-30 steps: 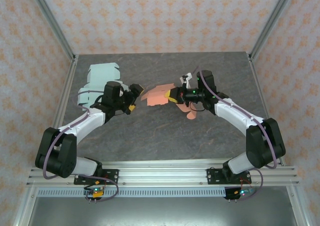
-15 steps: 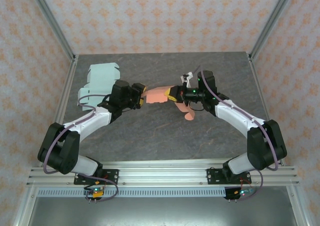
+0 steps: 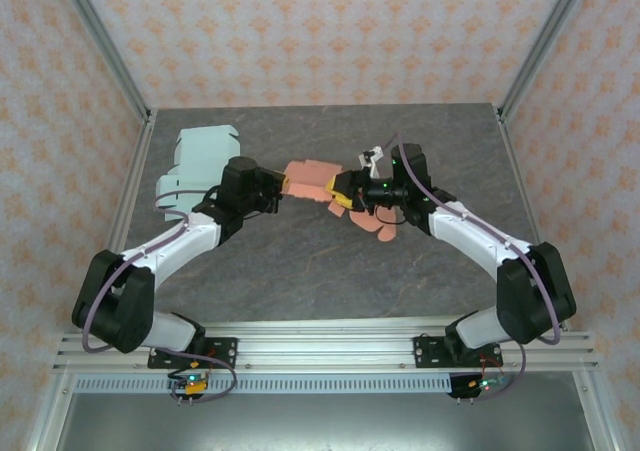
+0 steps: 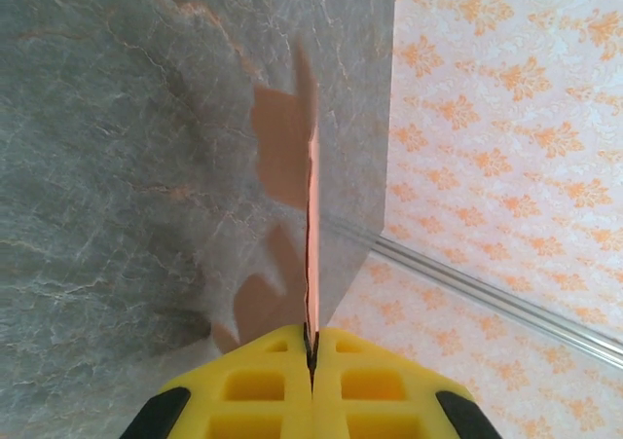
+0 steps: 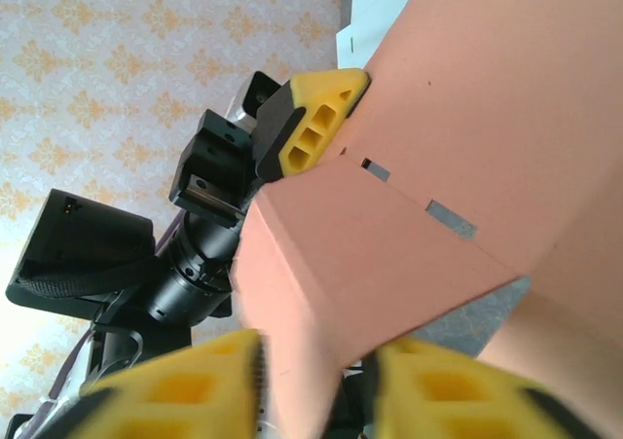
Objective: Fold the paper box
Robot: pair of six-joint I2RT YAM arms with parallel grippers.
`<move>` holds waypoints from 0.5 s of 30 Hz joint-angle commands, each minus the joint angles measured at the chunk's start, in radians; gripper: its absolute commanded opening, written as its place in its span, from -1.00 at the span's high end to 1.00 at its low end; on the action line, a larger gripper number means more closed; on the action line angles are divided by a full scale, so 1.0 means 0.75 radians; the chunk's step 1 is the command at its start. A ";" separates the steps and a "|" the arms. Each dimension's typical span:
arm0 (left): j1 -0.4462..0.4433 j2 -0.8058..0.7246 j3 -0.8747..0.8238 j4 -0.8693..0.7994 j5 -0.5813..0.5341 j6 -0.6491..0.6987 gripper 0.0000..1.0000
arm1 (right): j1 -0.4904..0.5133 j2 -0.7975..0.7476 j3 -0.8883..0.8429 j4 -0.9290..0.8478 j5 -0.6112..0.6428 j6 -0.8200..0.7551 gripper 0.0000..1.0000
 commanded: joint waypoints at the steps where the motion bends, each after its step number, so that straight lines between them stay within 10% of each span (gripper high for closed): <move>1: 0.000 -0.069 0.101 -0.243 -0.078 0.105 1.00 | 0.004 -0.084 0.030 -0.148 0.066 -0.129 -0.36; 15: 0.000 -0.081 0.924 -1.393 -0.319 0.632 1.00 | 0.003 -0.189 0.312 -0.928 0.522 -0.774 -0.56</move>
